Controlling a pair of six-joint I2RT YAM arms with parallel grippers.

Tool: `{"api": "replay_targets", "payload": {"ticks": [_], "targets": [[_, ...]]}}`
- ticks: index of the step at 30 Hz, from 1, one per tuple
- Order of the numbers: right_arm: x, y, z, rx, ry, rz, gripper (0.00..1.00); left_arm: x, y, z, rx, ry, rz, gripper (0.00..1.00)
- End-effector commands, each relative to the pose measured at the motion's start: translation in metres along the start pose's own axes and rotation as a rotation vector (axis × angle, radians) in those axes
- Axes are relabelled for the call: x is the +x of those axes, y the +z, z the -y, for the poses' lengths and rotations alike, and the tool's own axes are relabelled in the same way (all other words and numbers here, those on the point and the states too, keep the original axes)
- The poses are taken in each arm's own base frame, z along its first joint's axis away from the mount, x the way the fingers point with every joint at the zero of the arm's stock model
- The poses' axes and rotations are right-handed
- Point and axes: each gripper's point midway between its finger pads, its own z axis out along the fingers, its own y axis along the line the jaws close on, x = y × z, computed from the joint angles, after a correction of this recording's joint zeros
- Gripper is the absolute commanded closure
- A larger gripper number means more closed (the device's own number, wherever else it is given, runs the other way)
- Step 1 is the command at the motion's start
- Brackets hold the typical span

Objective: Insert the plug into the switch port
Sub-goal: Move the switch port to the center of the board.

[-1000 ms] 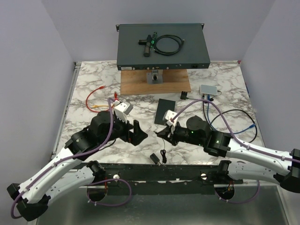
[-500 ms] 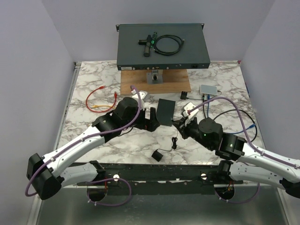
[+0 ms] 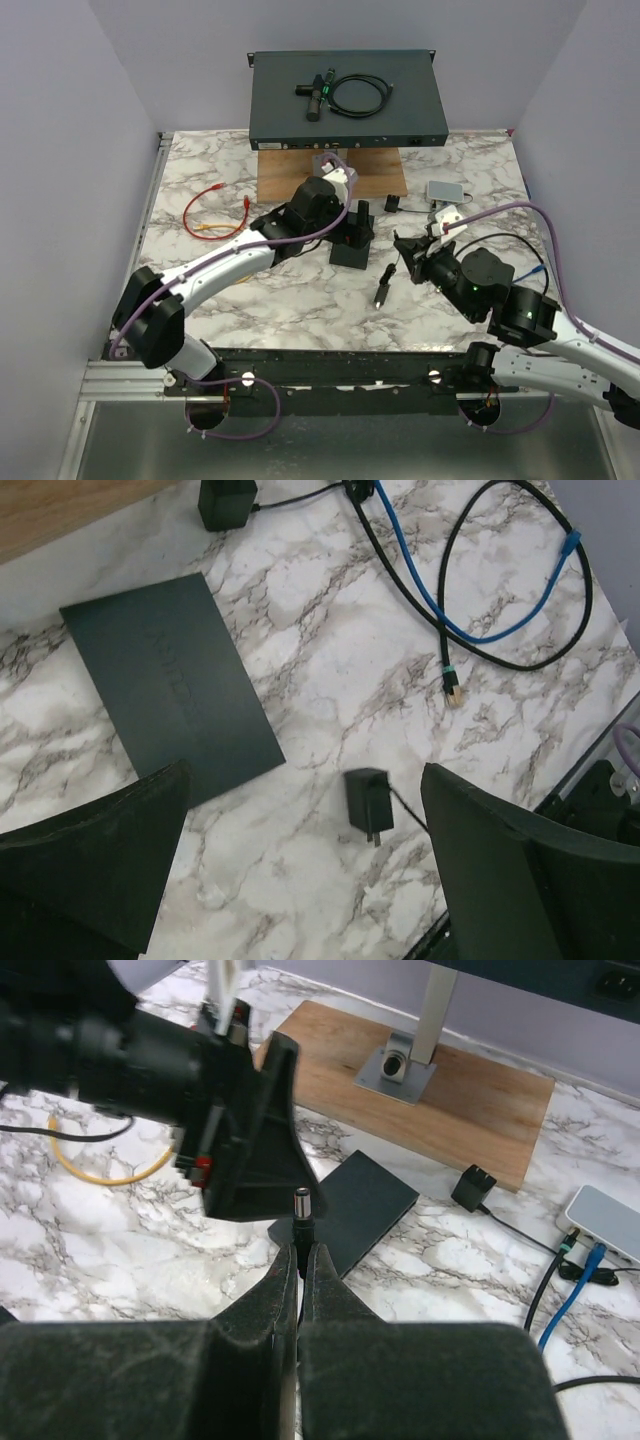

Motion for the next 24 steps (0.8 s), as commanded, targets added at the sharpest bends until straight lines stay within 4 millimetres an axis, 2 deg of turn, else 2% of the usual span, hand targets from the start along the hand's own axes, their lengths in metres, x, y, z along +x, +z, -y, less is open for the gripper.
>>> {"api": "replay_targets", "payload": {"ticks": [1, 4, 9, 11, 14, 15, 19, 21, 24], "targets": [[-0.003, -0.008, 0.008, 0.028, 0.000, -0.005, 0.99, -0.020, 0.032, 0.013, 0.081, 0.110, 0.027, 0.05], [0.004, -0.008, 0.006, 0.016, -0.001, -0.016, 0.99, -0.021, 0.058, 0.016, 0.117, 0.162, 0.004, 0.06], [0.008, -0.009, 0.005, 0.004, 0.002, -0.025, 0.99, -0.022, 0.094, 0.024, 0.184, 0.204, -0.040, 0.17], [0.008, -0.010, 0.003, -0.007, 0.005, -0.024, 0.99, -0.021, 0.109, 0.023, 0.187, 0.206, -0.082, 0.29], [0.009, -0.011, 0.004, -0.008, 0.007, -0.022, 0.99, -0.016, 0.131, 0.020, 0.183, 0.194, -0.156, 0.58], [0.009, -0.012, 0.004, -0.010, 0.007, -0.020, 0.99, -0.013, 0.136, 0.018, 0.177, 0.188, -0.176, 0.65], [0.011, -0.012, 0.003, -0.017, 0.005, -0.017, 0.99, -0.008, 0.155, 0.008, 0.138, 0.170, -0.198, 0.77], [0.011, -0.012, 0.003, -0.020, 0.002, -0.019, 0.99, -0.003, 0.164, 0.000, 0.104, 0.164, -0.225, 0.97], [0.011, -0.011, 0.002, -0.022, 0.000, -0.018, 0.99, 0.003, 0.171, -0.014, 0.035, 0.163, -0.254, 1.00]]}}
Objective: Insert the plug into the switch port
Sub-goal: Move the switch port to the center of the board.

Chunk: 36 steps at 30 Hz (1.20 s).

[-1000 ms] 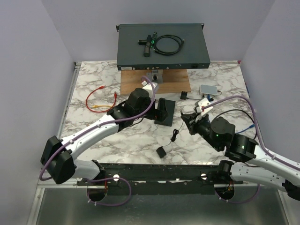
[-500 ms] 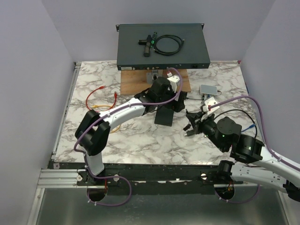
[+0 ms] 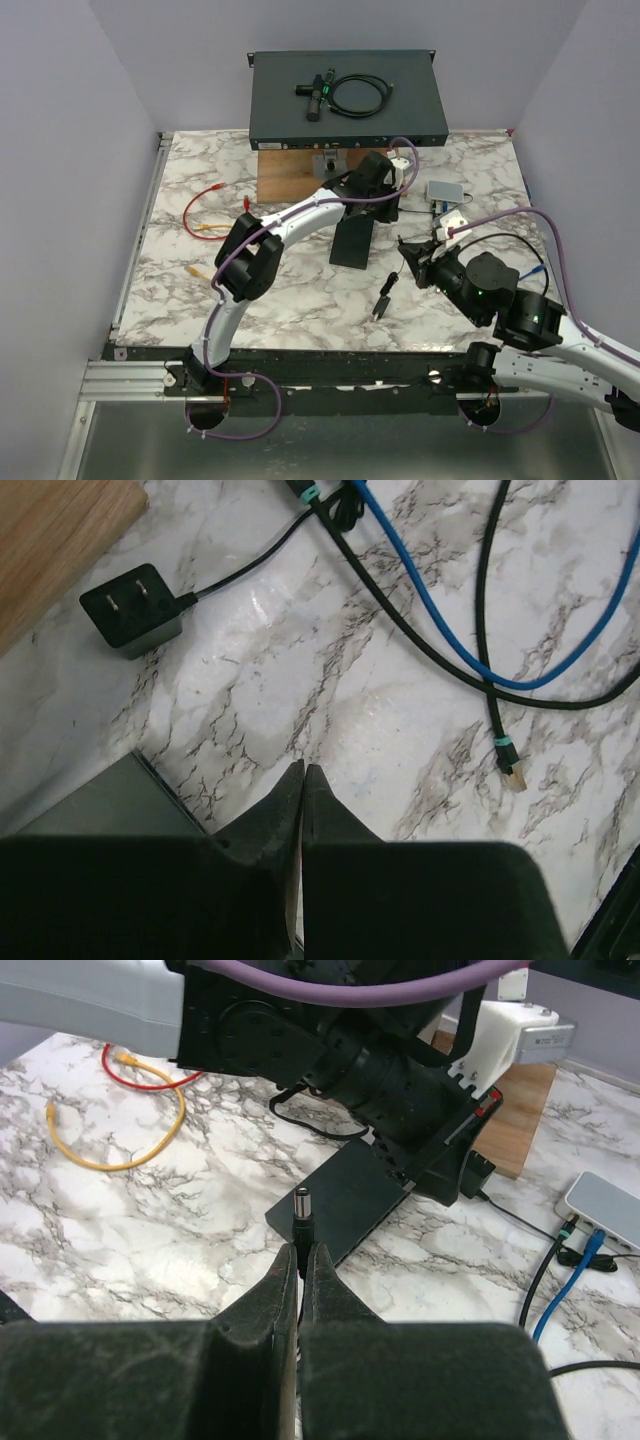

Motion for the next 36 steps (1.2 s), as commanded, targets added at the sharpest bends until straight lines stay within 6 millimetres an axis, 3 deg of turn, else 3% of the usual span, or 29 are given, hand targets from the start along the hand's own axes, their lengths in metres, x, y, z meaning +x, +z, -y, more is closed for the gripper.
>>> {"api": "replay_targets", "payload": {"ticks": [1, 8, 19, 36], "targets": [[0.003, -0.001, -0.004, -0.025, -0.004, -0.004, 0.99, 0.015, 0.008, -0.025, -0.107, -0.017, -0.077, 1.00], [0.005, 0.000, -0.007, -0.036, -0.004, -0.002, 0.99, 0.033, 0.017, -0.052, -0.223, -0.009, -0.119, 1.00], [0.007, 0.001, -0.011, -0.053, -0.007, -0.006, 0.99, 0.041, 0.019, -0.066, -0.289, 0.010, -0.163, 1.00], [0.006, 0.003, -0.013, -0.063, -0.018, -0.008, 0.99, 0.051, 0.017, -0.051, -0.245, -0.019, -0.319, 1.00]]}}
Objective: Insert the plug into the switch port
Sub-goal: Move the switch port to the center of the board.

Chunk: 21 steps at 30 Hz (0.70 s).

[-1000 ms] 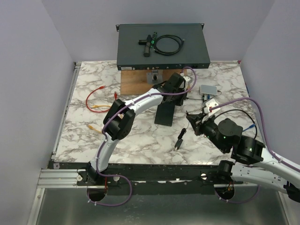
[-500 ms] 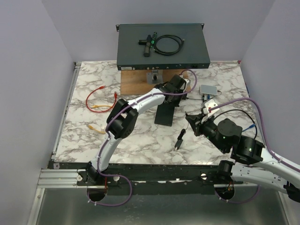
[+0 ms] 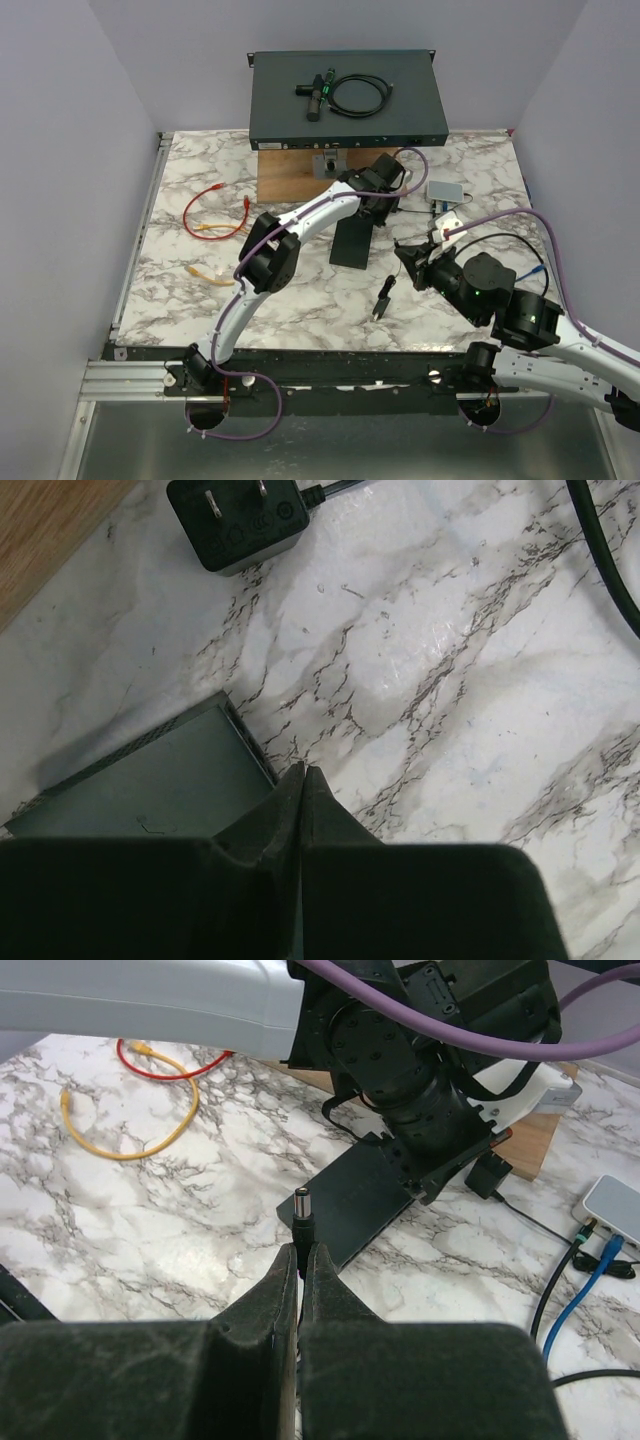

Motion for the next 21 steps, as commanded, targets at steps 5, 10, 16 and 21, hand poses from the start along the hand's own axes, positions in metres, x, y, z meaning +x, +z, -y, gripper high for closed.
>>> {"api": "replay_targets", "payload": {"ticks": [5, 10, 16, 21], "targets": [[0.000, 0.001, -0.005, -0.023, -0.009, 0.008, 0.99, -0.016, -0.010, 0.004, 0.024, 0.016, 0.017, 1.00], [0.002, 0.001, -0.005, -0.023, -0.011, 0.004, 0.99, -0.056, -0.023, -0.019, 0.022, -0.014, 0.131, 1.00], [0.002, 0.002, -0.005, -0.021, -0.012, 0.004, 0.99, -0.054, -0.005, -0.040, 0.086, -0.071, 0.106, 1.00], [0.002, 0.004, -0.006, -0.025, -0.014, 0.005, 0.99, -0.045, -0.001, -0.043, 0.077, -0.066, 0.083, 1.00]]}}
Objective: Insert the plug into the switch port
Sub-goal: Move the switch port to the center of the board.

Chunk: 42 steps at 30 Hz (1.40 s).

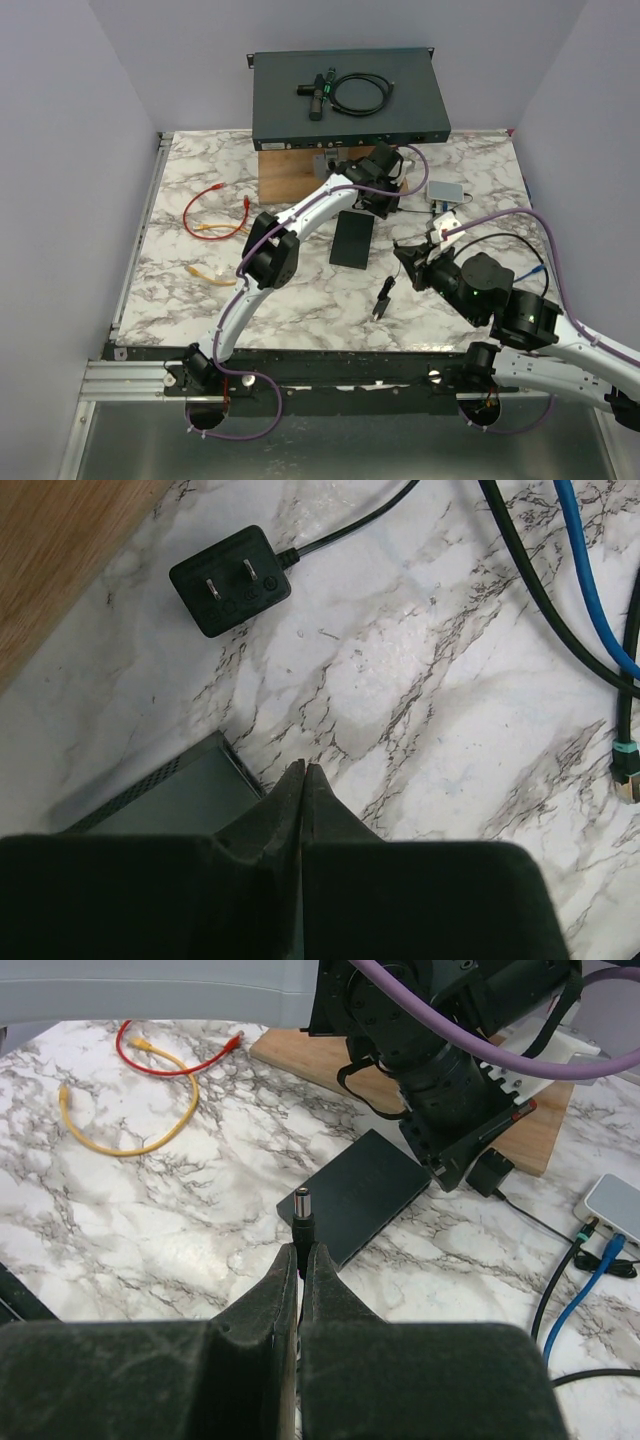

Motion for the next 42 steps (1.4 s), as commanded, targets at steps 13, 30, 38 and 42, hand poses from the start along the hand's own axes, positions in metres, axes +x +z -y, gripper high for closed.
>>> {"api": "replay_targets", "payload": {"ticks": [13, 30, 38, 42], "targets": [[0.003, 0.003, -0.004, -0.014, -0.011, 0.005, 0.99, -0.023, -0.045, -0.029, -0.052, 0.015, 0.156, 1.00], [0.002, 0.002, -0.004, -0.016, -0.016, 0.007, 0.99, -0.034, -0.034, -0.103, -0.197, -0.005, 0.103, 1.00], [0.005, 0.006, -0.008, -0.024, -0.024, -0.008, 0.99, 0.016, -0.019, -0.093, -0.139, 0.009, -0.065, 1.00], [0.006, 0.007, -0.008, -0.026, -0.026, -0.011, 0.99, 0.025, -0.022, -0.088, -0.139, -0.020, -0.077, 1.00]]}}
